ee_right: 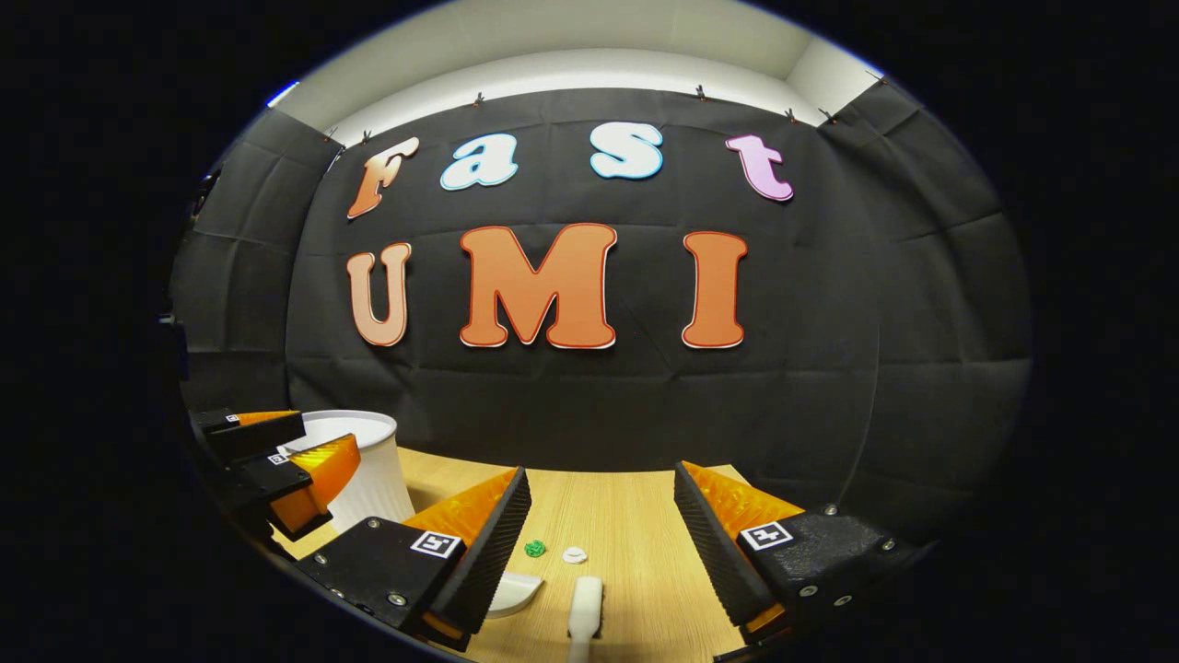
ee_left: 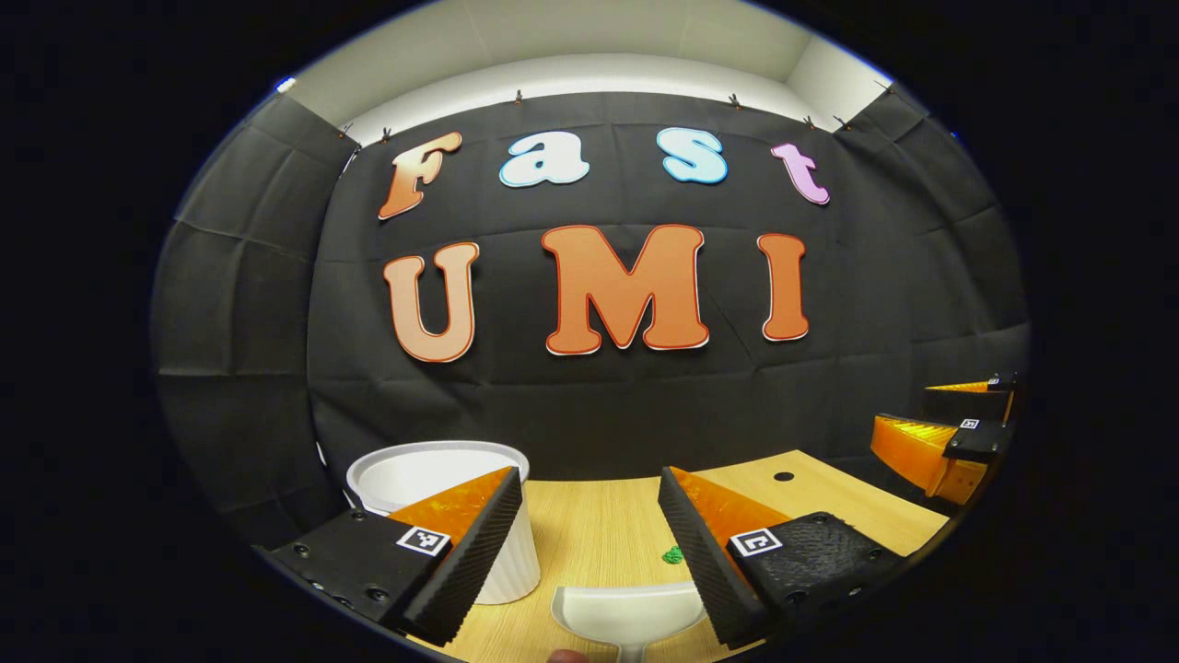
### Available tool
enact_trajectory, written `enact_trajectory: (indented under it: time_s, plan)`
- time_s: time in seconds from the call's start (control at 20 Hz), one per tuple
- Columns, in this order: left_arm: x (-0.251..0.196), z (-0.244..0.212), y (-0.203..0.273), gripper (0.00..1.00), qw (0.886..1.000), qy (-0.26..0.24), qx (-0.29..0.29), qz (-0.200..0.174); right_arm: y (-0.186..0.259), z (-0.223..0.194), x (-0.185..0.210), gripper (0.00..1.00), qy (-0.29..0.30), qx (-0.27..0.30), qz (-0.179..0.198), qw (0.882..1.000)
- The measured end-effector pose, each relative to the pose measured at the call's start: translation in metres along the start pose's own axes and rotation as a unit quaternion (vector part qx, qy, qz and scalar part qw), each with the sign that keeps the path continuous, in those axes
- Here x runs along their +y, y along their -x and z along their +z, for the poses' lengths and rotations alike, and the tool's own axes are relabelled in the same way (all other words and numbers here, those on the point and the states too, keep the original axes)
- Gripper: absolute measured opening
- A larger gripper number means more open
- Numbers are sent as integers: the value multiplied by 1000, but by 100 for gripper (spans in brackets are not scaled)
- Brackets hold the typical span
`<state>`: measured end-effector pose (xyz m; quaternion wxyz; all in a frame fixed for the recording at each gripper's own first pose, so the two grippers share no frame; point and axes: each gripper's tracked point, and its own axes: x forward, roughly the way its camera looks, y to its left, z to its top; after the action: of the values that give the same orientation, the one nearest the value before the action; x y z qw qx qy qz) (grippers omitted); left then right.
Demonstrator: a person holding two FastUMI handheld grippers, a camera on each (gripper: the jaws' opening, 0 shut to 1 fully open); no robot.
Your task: Pick up the small broom and dustpan from the desktop, sweep the trash into the dustpan with the broom, and then empty the trash into the garbage bin.
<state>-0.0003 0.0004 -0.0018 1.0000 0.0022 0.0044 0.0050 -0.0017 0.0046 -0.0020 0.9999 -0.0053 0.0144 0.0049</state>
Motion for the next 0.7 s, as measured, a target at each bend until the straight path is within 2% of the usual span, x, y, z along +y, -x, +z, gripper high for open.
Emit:
enact_trajectory:
  time_s: [0.7]
  plan:
    - [0,-15,-12,94,1000,-6,18,0,-5,-10,-2,94,6,22,-7,1000]
